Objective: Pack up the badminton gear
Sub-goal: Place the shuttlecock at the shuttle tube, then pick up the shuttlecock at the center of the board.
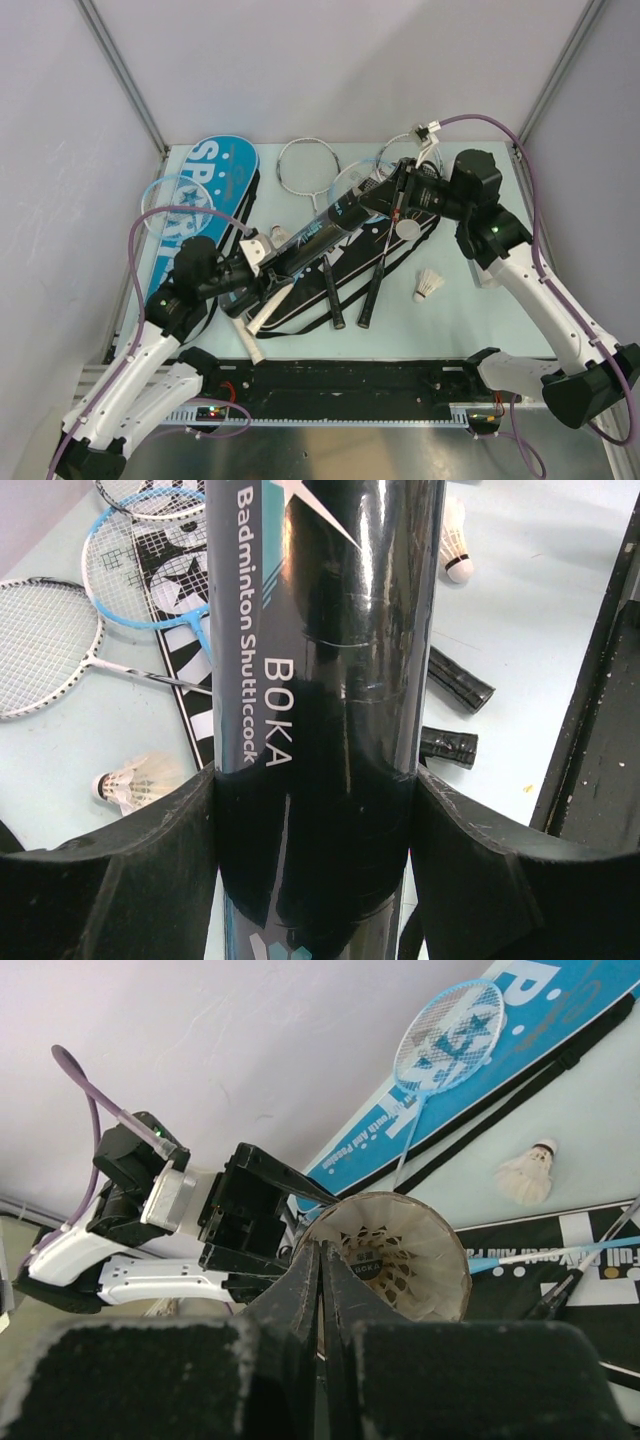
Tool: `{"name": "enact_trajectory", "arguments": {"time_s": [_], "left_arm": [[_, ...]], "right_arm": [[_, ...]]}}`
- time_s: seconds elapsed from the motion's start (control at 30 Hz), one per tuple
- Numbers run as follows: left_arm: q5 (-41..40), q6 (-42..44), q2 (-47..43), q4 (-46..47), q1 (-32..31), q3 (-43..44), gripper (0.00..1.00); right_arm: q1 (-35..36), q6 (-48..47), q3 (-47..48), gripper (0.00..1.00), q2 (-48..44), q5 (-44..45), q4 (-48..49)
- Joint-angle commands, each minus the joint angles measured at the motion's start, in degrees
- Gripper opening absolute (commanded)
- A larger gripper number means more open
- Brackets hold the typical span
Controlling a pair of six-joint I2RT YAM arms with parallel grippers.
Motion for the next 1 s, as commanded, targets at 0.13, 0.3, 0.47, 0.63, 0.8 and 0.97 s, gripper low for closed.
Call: {"name": "enact_trajectory", "arguments": {"time_s": [0.13,0.3,0.47,0.63,0.8,0.97], "left_arm": [[-1.5,-1.3,-2.4,9.3,-0.4,0.4,0.35],[-3.2,-1.9,-2.4,9.3,-0.4,-0.2,0.36],[-3.9,-2.3,-3.0,9.3,-0.5,-0.3,0.36],[-2.6,-2.6,-4.4,9.3,-0.4,0.4,0.36],[-0.6,-3.7,-5.1,9.5,-0.4,0.7,0.36],[1.9,-4.5,-5.5,10.6,-0.6,0.4,0.36]], "right_arm": [[-4.1,7.4,-0.8,0.27,-1.7,-7.8,0.7],[-11.7,10.1,-0.8,0.55,-4.6,-8.6,2.5],[-19.1,8.5,-0.8,0.65,-5.2,-9.2,0.0],[-23.8,-3.7,-0.9,0.68,-4.0,-1.5,-12.3],[-26.0,-18.0,-0.9,0.69,0.5,10.4,-26.5],[-26.6,-26.9,-0.9,0.70,8.6,14.4,-34.8]]}}
